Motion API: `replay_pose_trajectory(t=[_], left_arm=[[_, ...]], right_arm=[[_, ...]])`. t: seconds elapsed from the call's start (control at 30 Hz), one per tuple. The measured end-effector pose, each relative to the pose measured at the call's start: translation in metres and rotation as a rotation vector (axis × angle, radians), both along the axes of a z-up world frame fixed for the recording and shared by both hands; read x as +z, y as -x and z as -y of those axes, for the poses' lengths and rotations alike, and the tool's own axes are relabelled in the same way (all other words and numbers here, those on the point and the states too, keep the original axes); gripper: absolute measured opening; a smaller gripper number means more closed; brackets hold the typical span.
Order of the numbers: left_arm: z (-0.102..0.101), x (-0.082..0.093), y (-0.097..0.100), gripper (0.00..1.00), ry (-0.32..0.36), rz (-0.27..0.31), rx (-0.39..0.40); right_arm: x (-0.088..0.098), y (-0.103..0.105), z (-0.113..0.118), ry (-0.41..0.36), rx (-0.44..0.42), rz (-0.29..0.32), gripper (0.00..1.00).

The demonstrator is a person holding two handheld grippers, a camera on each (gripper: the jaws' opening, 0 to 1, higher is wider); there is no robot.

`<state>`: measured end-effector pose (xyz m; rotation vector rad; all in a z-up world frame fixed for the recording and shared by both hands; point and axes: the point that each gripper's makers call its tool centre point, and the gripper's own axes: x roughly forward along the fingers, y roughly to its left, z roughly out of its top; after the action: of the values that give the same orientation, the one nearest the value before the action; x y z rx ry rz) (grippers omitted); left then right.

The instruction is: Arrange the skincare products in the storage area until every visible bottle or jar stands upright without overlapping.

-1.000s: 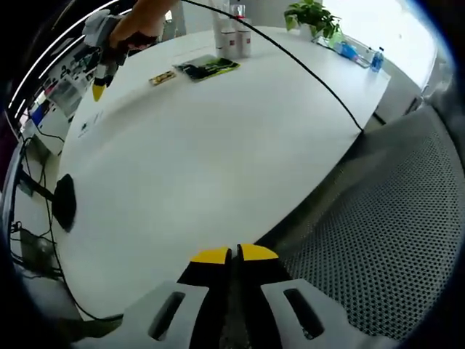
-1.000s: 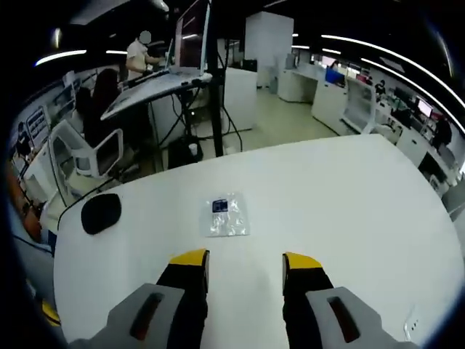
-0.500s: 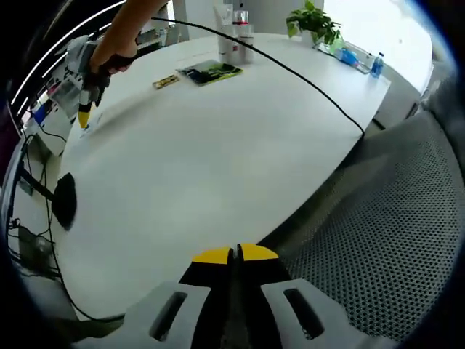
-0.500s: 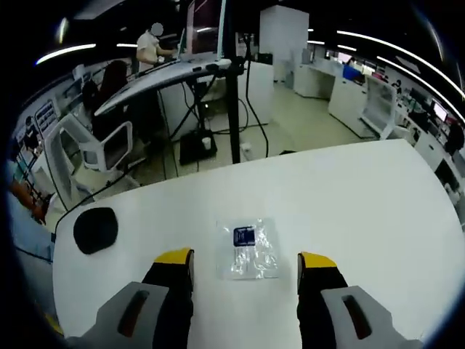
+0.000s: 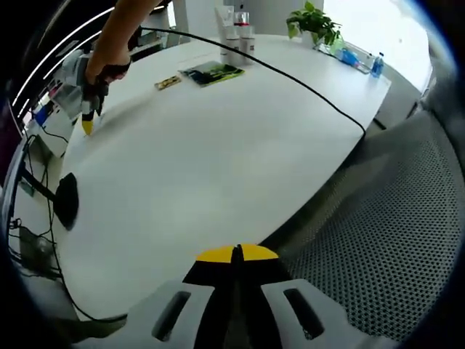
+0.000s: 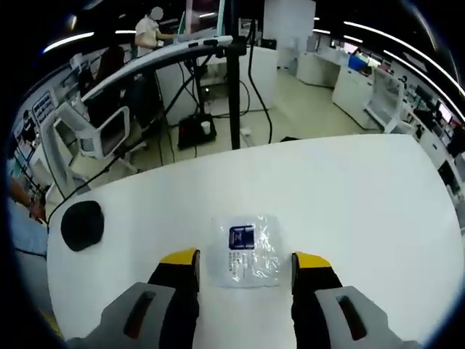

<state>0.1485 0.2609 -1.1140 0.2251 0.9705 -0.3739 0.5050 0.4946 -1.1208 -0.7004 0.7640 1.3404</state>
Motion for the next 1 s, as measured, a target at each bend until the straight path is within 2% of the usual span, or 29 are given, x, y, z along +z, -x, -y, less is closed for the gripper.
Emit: replay_pose_trajectory(t=[0.03, 0.07, 0.2, 0.33, 0.57, 0.73, 0.83, 1.0], left_arm=[[0.000, 0.000, 0.000, 0.00, -0.002, 0.000, -0.002], [0.000, 0.000, 0.000, 0.00, -0.002, 0.000, -0.003], [-0.002, 0.000, 0.000, 0.00, -0.007, -0.001, 0.003], [-0.002, 0.000, -0.001, 0.00, -0.003, -0.002, 0.007], [-0.002, 0.000, -0.002, 0.00, -0.001, -0.005, 0.012], [-0.002, 0.000, -0.002, 0.00, 0.001, -0.010, 0.011], [-0.003, 0.000, -0.002, 0.00, 0.009, -0.014, 0.020], [-0.002, 0.000, -0.002, 0.00, -0.002, -0.019, 0.002]], right_arm=[[0.001, 0.001, 0.001, 0.003, 0.013, 0.001, 0.38], [0.001, 0.001, 0.002, 0.006, 0.026, 0.005, 0.37], [0.003, 0.002, 0.004, 0.005, 0.031, 0.000, 0.37], [0.008, 0.002, 0.011, -0.008, -0.013, -0.034, 0.36], [0.023, 0.005, 0.027, -0.042, -0.020, -0.026, 0.36], [0.041, 0.020, 0.054, -0.067, 0.013, 0.002, 0.36], [0.054, 0.033, 0.075, -0.114, -0.014, -0.027, 0.36], [0.064, 0.047, 0.113, -0.143, -0.054, -0.035, 0.36]])
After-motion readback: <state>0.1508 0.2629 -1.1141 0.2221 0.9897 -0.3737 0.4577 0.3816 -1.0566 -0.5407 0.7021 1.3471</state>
